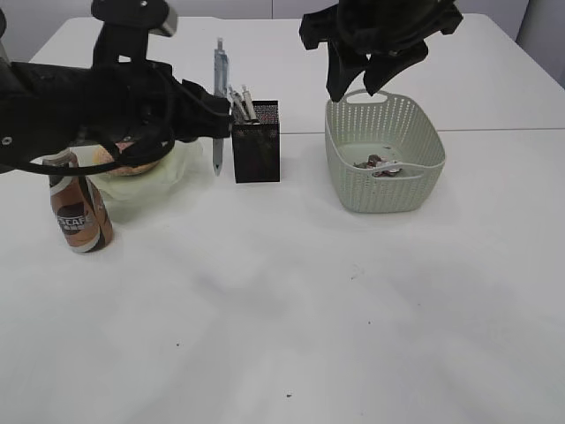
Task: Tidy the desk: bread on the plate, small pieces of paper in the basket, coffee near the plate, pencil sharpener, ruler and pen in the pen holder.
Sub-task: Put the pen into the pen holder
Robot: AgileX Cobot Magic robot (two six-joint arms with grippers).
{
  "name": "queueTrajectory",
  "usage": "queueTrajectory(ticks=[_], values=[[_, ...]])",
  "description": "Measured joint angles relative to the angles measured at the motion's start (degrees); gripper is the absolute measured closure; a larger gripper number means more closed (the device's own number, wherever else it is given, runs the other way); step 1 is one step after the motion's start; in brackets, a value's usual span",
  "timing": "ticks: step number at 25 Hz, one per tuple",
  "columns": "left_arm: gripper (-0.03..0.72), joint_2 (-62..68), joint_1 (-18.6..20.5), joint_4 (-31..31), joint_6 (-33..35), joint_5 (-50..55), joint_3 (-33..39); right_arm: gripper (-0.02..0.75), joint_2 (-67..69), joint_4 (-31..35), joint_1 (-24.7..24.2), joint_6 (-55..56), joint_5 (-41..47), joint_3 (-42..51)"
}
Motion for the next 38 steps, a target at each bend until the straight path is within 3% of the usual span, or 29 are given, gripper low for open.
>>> queueTrajectory(ticks=[5, 22, 38], values=[[0.621, 4.8, 4.2, -1.0, -0.1, -8.9, -3.1, 0.391, 0.0, -1.5, 0.0, 0.0, 0.0, 0.0], [0.616, 25.7, 4.5, -1.1, -0.1, -11.7, -30.9, 0.391, 0.0, -4.8, 0.0, 0.0, 0.0, 0.0], [0.614, 33.3, 5.7, -1.1, -0.1, -11.1, -36.3, 0.391, 0.0, -4.8, 0.0, -0.1, 0.0, 0.0]])
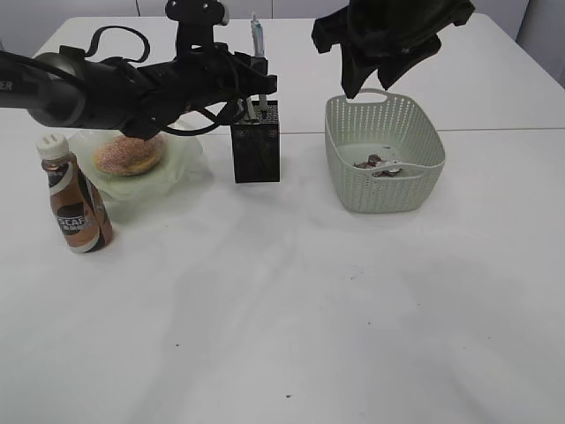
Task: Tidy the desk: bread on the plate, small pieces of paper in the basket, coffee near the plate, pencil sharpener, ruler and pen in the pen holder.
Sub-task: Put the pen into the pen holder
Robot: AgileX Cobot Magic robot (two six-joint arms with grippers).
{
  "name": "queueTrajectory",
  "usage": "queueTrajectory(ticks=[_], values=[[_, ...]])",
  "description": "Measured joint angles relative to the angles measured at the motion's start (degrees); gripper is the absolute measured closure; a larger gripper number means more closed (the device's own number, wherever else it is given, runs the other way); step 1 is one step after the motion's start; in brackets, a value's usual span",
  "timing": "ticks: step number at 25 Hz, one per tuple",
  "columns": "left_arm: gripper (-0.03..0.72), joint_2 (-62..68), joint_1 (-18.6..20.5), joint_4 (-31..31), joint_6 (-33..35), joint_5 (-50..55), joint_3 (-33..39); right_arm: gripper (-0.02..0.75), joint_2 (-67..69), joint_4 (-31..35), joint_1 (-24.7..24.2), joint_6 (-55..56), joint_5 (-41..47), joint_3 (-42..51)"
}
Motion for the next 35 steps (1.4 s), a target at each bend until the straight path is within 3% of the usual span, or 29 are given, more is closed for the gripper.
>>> queueTrajectory(ticks=[10, 17, 22, 28, 35], values=[[0.581, 1.5, 0.0, 0.0, 0.2, 0.1, 0.0, 0.391, 0.0, 0.0, 0.0, -0.4, 0.0, 0.0], [0.307, 1.6, 0.1, 0.0, 0.2, 0.1, 0.0, 0.391, 0.0, 0.0, 0.0, -0.8, 0.0, 0.0], [0.272, 1.2, 0.9, 0.1, 0.2, 1.5, 0.0, 0.391, 0.0, 0.2, 0.0, -0.9, 0.0, 0.0], [0.272, -8.4, 1.1, 0.6, 0.2, 18.8, 0.0, 0.391, 0.0, 3.9, 0.0, -0.9, 0.0, 0.0], [0.274, -24.6, 0.1, -1.9, 0.4, 49.2, 0.0, 0.351, -2.9, 5.1, 0.1, 0.2, 0.1, -0.7]])
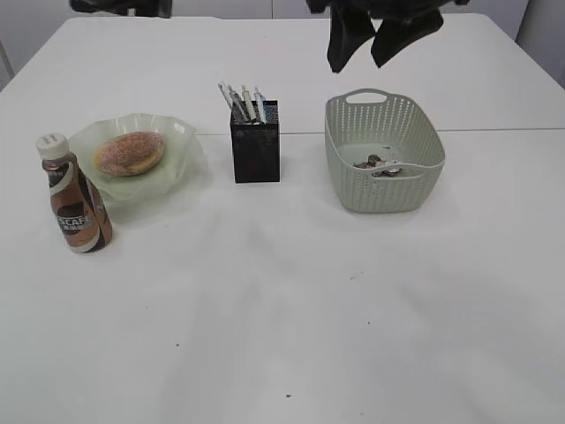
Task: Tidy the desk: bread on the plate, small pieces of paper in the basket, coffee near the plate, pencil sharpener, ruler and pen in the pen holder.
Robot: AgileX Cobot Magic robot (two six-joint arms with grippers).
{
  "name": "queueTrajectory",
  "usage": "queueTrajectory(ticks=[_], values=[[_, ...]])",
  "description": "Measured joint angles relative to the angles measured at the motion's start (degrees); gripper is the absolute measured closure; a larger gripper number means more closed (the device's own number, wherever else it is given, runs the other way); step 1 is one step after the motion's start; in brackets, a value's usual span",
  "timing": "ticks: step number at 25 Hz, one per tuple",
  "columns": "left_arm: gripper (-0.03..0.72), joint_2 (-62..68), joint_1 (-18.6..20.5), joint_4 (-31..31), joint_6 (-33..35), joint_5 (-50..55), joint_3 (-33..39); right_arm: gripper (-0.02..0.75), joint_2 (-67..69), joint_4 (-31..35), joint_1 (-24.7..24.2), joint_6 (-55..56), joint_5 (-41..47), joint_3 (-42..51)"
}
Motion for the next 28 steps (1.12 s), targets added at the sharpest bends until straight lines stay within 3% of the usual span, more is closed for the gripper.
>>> queueTrajectory(ticks=[4, 11, 20, 24, 28], values=[[0.284, -7.6, -0.3, -5.0, 4.8, 17.9, 0.0, 0.286, -3.9, 0.2, 0.0, 0.7, 0.0, -0.6], [0.321, -18.5, -0.4, -14.8, 13.9, 42.4, 0.0, 0.272, -13.1, 4.2, 0.0, 0.6, 0.4, -0.6], [0.324, -36.3, -0.5, -24.4, 15.7, 45.8, 1.3, 0.27, -27.5, 7.1, 0.0, -1.6, 1.0, 1.3], [0.324, -46.0, -0.6, -25.7, 19.0, 46.1, 8.0, 0.269, -37.1, 6.8, 0.0, -2.1, 1.0, 9.2], [0.324, -56.8, -0.6, -25.4, 21.8, 46.2, 15.5, 0.269, -49.0, 3.3, 0.0, -2.3, 1.1, 22.7]])
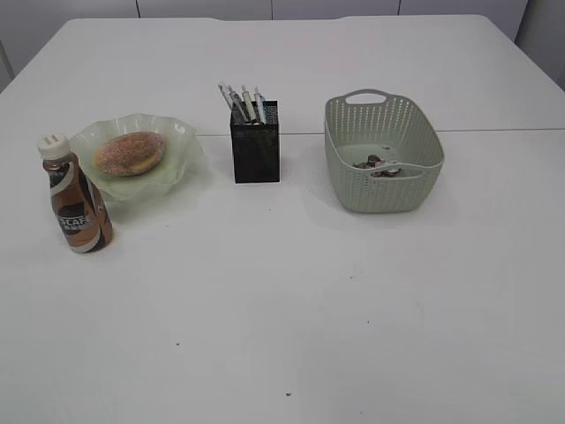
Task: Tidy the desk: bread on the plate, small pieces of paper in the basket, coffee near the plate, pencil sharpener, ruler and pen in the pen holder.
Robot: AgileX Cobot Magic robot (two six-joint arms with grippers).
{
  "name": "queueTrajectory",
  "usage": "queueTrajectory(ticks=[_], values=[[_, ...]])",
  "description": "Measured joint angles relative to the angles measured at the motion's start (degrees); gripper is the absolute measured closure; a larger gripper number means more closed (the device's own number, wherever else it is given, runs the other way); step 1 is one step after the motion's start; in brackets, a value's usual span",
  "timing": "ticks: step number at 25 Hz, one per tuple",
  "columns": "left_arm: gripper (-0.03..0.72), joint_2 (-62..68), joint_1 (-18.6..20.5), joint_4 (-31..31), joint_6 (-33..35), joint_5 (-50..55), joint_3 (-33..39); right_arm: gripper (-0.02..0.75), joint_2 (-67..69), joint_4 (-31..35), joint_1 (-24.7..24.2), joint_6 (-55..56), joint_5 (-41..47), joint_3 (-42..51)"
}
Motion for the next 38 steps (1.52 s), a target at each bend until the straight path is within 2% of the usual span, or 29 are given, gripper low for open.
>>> queueTrajectory(ticks=[4, 9, 14, 19, 31, 38], values=[[0.324, -10.4, 0.0, 0.0, 0.9, 0.2, 5.7, 0.269, -11.8, 0.0, 0.0, -3.3, -5.3, 15.0], [0.324, -22.0, 0.0, 0.2, 4.4, -4.0, 14.7, 0.269, -24.4, 2.4, 0.0, -9.2, -11.5, 29.3], [0.324, -36.1, 0.0, 0.5, 5.9, -6.5, 26.3, 0.269, -34.8, 3.1, 0.0, -10.9, -12.3, 38.3], [0.324, -48.2, 0.0, 0.5, 6.1, -6.6, 35.4, 0.269, -43.7, 3.8, 0.0, -12.2, -12.0, 42.9], [0.325, -48.4, 0.3, 1.1, 9.9, -9.2, 48.2, 0.269, -57.1, 5.6, 0.0, -14.0, -10.9, 57.6], [0.327, -48.4, 0.3, 3.1, 8.8, -9.2, 48.8, 0.269, -58.9, 1.7, 0.1, -12.8, -7.1, 61.0]])
